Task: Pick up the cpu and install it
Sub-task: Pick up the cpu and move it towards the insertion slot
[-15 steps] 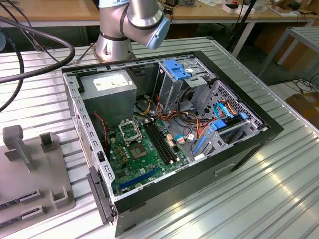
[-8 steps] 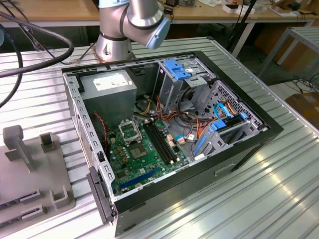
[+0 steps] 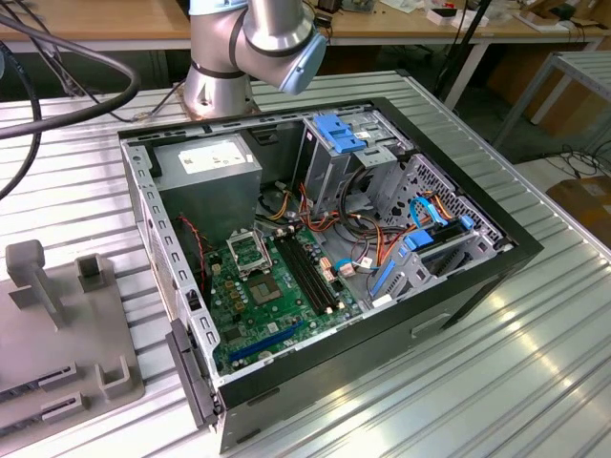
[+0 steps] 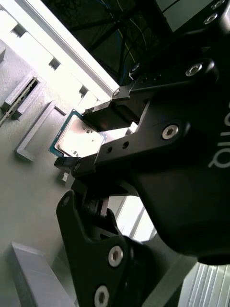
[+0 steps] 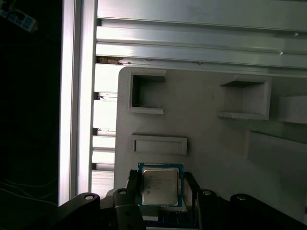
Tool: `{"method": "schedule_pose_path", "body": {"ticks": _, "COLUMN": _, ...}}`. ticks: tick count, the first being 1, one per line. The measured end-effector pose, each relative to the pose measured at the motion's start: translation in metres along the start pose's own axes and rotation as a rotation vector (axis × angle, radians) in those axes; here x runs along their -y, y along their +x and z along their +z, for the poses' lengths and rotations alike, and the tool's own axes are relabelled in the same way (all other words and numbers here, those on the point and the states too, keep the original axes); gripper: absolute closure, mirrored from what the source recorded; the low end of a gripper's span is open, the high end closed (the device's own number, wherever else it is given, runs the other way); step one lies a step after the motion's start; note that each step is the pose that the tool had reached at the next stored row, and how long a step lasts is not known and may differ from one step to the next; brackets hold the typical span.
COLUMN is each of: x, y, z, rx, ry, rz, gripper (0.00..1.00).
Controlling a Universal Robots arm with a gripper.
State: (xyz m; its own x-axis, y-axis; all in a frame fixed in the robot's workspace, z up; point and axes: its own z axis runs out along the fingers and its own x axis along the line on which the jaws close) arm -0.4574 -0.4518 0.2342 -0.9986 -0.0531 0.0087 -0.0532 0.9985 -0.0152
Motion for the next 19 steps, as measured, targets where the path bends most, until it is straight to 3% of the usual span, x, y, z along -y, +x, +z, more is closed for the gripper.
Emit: {"method": "schedule_pose_path", "body": {"ticks": 19, "x": 0.0001, "y": 0.0001, "z": -0.0056, "rx": 0.0, "ry": 0.0, "rz": 0.0, "gripper": 0.53}}
